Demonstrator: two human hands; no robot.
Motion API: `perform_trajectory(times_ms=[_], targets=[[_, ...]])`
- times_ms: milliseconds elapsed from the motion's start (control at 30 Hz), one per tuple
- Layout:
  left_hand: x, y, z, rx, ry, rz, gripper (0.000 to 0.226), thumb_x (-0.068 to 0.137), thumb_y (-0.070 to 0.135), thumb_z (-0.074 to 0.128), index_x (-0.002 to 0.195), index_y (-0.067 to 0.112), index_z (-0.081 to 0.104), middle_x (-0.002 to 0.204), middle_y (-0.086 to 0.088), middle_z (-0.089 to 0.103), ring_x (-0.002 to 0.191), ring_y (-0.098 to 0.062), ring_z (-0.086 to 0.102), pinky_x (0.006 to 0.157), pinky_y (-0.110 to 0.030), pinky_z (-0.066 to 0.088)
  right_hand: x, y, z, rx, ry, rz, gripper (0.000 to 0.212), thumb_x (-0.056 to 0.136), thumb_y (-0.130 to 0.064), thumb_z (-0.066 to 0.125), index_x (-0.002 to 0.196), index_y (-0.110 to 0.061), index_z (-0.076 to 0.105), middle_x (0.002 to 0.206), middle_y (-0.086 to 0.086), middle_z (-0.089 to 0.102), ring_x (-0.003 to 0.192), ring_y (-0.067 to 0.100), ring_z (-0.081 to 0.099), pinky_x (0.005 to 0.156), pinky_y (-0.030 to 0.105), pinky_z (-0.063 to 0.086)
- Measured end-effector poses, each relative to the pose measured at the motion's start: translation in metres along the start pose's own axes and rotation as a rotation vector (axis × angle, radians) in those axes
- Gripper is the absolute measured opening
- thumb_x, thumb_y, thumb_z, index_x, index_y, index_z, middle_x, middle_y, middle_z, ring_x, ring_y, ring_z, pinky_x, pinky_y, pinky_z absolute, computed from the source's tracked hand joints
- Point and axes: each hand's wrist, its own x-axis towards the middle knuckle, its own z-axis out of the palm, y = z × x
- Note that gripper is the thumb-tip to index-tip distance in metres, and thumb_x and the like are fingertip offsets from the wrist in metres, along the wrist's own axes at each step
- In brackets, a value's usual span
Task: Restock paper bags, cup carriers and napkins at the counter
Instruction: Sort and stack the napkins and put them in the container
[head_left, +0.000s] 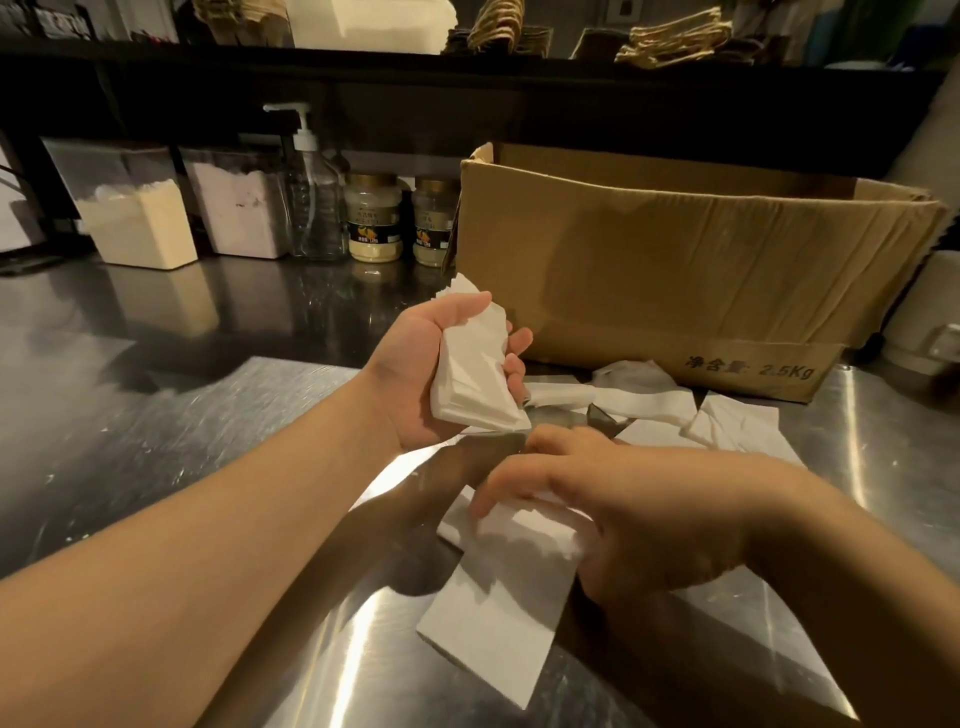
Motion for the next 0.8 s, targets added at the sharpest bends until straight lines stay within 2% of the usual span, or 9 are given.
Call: perform_trajectory(times_ms=[100, 167, 200, 300, 400, 533, 633, 733, 800], targets=[[0.0, 0.0, 0.0, -0.009, 0.011, 0.006, 0.045, 0.087, 0.03, 0.062, 0.128, 0.013, 0.052, 0.095, -0.01, 0.064, 0.073, -0.021, 0.056, 0.074, -0.035, 0.048, 0.008, 0.005, 0.006, -0.007, 0.173, -0.048, 0.051, 0.093, -0.021, 0.066, 0.126, -0.057, 0.05, 0.136, -0.021, 0.038, 0.114, 0.0, 0.042, 0.087, 0.02, 0.044], [0.0, 0.001, 0.0, -0.016, 0.034, 0.007, 0.046, 0.087, 0.03, 0.061, 0.129, 0.014, 0.052, 0.095, -0.011, 0.065, 0.073, -0.021, 0.056, 0.075, -0.034, 0.047, 0.013, 0.01, 0.01, -0.022, 0.297, -0.077, 0.03, 0.095, -0.035, 0.066, 0.12, -0.047, 0.057, 0.128, -0.02, 0.047, 0.111, 0.0, 0.047, 0.092, 0.027, 0.049], [0.0, 0.001, 0.001, -0.014, 0.049, 0.006, 0.048, 0.087, 0.03, 0.062, 0.13, 0.014, 0.052, 0.095, -0.01, 0.065, 0.073, -0.021, 0.056, 0.074, -0.034, 0.047, 0.015, 0.012, 0.012, -0.024, 0.35, -0.089, 0.026, 0.094, -0.038, 0.067, 0.118, -0.045, 0.059, 0.123, -0.02, 0.051, 0.109, 0.001, 0.05, 0.092, 0.03, 0.051], [0.0, 0.001, 0.001, -0.004, 0.074, 0.007, 0.047, 0.088, 0.032, 0.062, 0.131, 0.015, 0.052, 0.095, -0.01, 0.066, 0.074, -0.02, 0.057, 0.073, -0.033, 0.047, 0.018, 0.016, 0.014, 0.073, 0.504, -0.119, 0.028, 0.094, -0.035, 0.069, 0.117, -0.047, 0.059, 0.115, -0.023, 0.06, 0.105, -0.002, 0.057, 0.088, 0.027, 0.056], [-0.001, 0.001, 0.001, -0.018, 0.075, 0.008, 0.042, 0.09, 0.032, 0.061, 0.128, 0.016, 0.053, 0.096, -0.01, 0.065, 0.073, -0.02, 0.056, 0.072, -0.033, 0.046, 0.018, 0.014, 0.012, 0.286, 0.618, -0.093, 0.012, 0.099, -0.033, 0.058, 0.108, -0.037, 0.066, 0.102, -0.016, 0.068, 0.096, 0.002, 0.063, 0.083, 0.029, 0.058], [0.0, 0.001, 0.0, -0.03, 0.08, 0.013, 0.045, 0.087, 0.031, 0.062, 0.129, 0.016, 0.053, 0.099, -0.009, 0.065, 0.072, -0.02, 0.057, 0.073, -0.034, 0.048, 0.019, 0.011, 0.005, 0.57, 0.679, 0.035, 0.026, 0.098, -0.044, 0.057, 0.092, -0.028, 0.075, 0.082, -0.007, 0.073, 0.072, 0.005, 0.065, 0.072, 0.034, 0.058], [0.0, 0.002, 0.0, -0.039, 0.104, 0.025, 0.049, 0.082, 0.029, 0.064, 0.128, 0.016, 0.054, 0.1, -0.01, 0.065, 0.07, -0.02, 0.059, 0.075, -0.034, 0.049, 0.02, 0.014, 0.001, 0.682, 0.694, 0.179, 0.025, 0.099, -0.039, 0.061, 0.085, -0.025, 0.077, 0.074, -0.004, 0.074, 0.064, 0.011, 0.066, 0.067, 0.032, 0.061], [0.0, 0.003, 0.0, -0.072, 0.127, 0.048, 0.047, 0.086, 0.029, 0.062, 0.131, 0.016, 0.053, 0.102, -0.01, 0.065, 0.072, -0.02, 0.059, 0.075, -0.034, 0.051, 0.023, 0.019, 0.0, 0.647, 0.676, 0.293, 0.022, 0.1, -0.029, 0.061, 0.084, -0.024, 0.076, 0.072, -0.002, 0.074, 0.06, 0.013, 0.066, 0.061, 0.031, 0.059], [0.0, 0.004, 0.0, -0.083, 0.141, 0.061, 0.044, 0.089, 0.03, 0.061, 0.13, 0.017, 0.054, 0.103, -0.01, 0.065, 0.073, -0.02, 0.059, 0.075, -0.034, 0.051, 0.018, 0.022, -0.003, 0.579, 0.61, 0.253, 0.018, 0.097, -0.018, 0.062, 0.092, -0.029, 0.075, 0.08, -0.006, 0.073, 0.07, 0.009, 0.066, 0.062, 0.024, 0.055]])
